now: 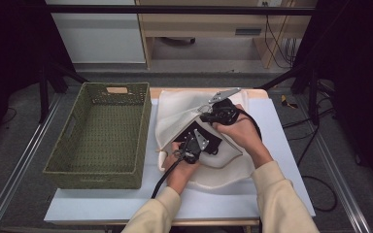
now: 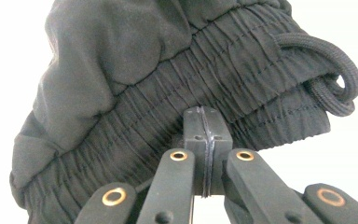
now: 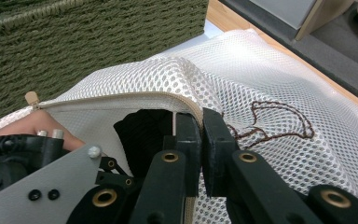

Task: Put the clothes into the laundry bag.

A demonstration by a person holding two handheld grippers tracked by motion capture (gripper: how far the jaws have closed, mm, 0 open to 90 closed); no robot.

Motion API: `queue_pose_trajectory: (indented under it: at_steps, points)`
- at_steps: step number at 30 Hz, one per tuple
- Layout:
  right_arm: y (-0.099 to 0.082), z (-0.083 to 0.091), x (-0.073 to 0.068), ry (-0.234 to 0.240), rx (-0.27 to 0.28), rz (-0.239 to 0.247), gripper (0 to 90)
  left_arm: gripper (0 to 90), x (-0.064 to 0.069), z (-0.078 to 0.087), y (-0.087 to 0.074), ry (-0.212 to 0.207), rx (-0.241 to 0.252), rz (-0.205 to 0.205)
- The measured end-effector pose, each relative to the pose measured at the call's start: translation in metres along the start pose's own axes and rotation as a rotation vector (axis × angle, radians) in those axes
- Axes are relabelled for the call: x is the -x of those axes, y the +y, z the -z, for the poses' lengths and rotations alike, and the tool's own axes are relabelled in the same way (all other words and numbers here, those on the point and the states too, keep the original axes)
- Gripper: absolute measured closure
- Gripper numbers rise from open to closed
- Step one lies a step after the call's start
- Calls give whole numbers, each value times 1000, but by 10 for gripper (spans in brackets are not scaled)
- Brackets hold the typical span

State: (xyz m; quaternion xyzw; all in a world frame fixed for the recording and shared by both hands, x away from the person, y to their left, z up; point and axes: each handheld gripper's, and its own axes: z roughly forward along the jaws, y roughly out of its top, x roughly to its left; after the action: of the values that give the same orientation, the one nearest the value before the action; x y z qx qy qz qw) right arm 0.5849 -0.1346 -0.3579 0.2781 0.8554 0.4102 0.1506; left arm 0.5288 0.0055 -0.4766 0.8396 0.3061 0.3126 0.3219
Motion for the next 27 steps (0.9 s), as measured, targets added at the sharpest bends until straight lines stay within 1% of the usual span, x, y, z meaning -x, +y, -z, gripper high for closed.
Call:
queue_pose_trajectory:
  at_steps: [9,13,16,19,24,27]
  points:
    - [-1,2,0,1,-1,4,869,899,1,4,-2,-1,15,1]
    - [-1,3,-1,0,-1,5,869,899,1,8,-3,-8,32,7]
    - [-2,4,0,1,1,1,869,899,2,13,-3,-17,48,13]
    - [-5,4,-1,1,-1,1,869,899,2,20,-3,-35,66,23]
    - [-7,5,0,-1,2,-3,869,899,3,31,-2,-55,81,12]
    - [-9,6,-2,1,3,-1,869,899,3,38,-2,-75,103,28]
